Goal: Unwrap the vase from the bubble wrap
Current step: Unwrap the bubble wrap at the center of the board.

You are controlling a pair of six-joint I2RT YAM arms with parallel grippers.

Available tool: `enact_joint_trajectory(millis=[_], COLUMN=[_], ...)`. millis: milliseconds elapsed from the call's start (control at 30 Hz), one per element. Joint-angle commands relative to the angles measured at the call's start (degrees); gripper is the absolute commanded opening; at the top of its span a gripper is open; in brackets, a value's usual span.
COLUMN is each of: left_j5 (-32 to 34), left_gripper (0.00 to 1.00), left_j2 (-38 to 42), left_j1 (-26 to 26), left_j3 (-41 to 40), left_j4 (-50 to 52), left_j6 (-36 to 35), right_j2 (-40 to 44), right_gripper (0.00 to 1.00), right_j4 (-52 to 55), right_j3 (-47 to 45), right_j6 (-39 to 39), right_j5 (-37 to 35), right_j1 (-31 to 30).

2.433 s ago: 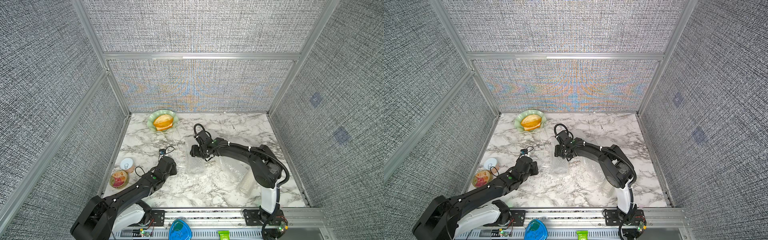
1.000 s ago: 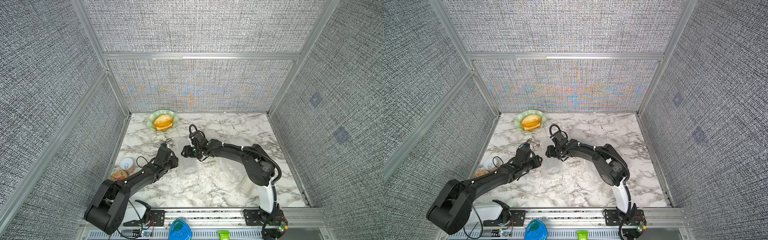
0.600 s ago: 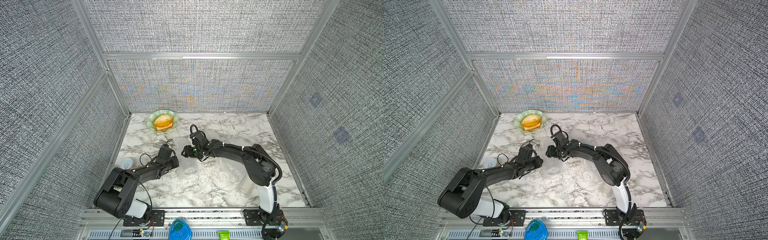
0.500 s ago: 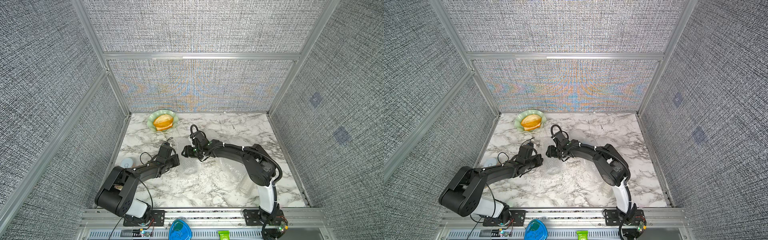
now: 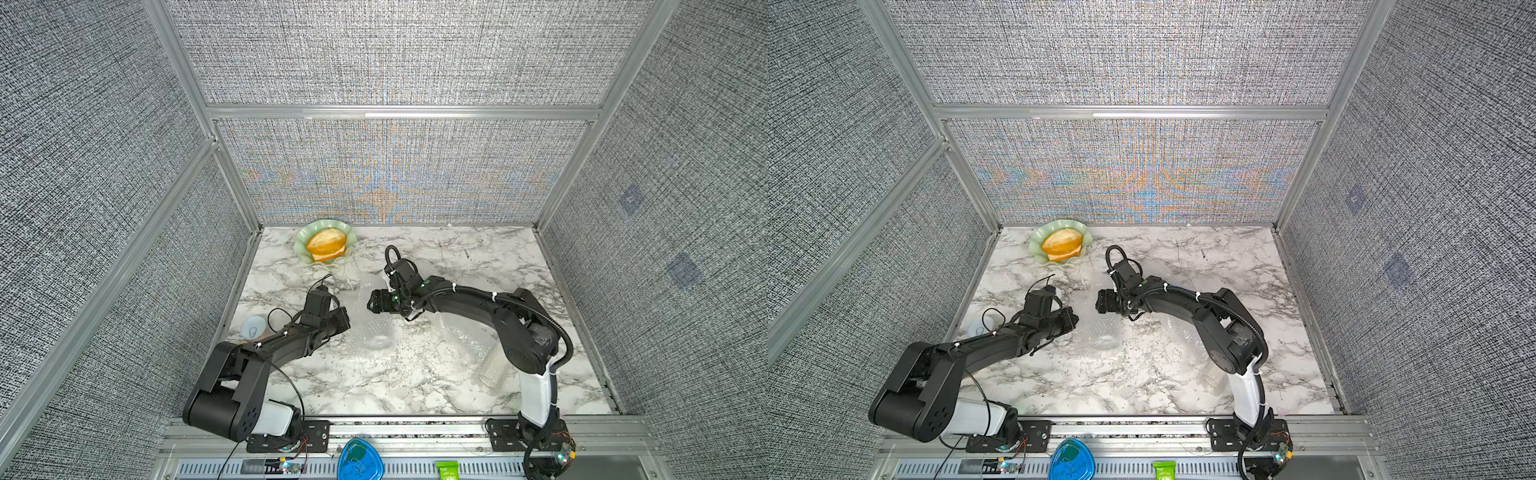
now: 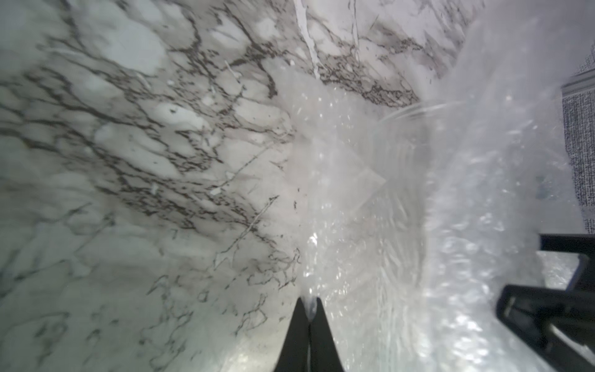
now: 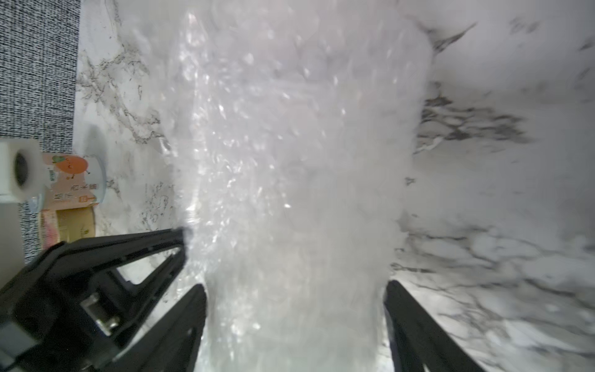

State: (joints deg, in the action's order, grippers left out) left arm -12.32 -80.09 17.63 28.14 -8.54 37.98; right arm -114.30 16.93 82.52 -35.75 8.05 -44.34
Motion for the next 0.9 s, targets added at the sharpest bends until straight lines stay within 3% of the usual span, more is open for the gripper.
enact_joint_trajectory(millis=[0,233,633,733,867], left_j5=[0.13,-0.43,0.54,0.73,1.55], left_gripper=[0.00,0.00,0.00,0.00,0.00], left_j2=[1.33,2.43,2.72,3.09,3.36], left_j1=[-1.48,-2.90,-5.74,-6.26,-6.55], left_j3=[-0.63,-1.50,-1.07,-1.03,0.10], left_j4=[0.08,-0.07,1.98,2.37,4.09], left_j6=[0.26,0.21,0.43,0.64,0.47], right_j2=[0.42,2.37,-5.36,-6.85,-2.48], right_gripper=[0.81,0.81,0.80,0.80,0.80], right_j4=[10.41,18.23,27.36,28.85,25.43], right_j3=[1.88,7.80,20.32,19.94,12.44], right_j6=[5.83,7.97,7.56,7.11,7.05], right_j5=[-10.06,-19.13,-24.25,-25.21,-24.99], right_j1=[0.08,-3.09,-7.24,-5.94,-3.65])
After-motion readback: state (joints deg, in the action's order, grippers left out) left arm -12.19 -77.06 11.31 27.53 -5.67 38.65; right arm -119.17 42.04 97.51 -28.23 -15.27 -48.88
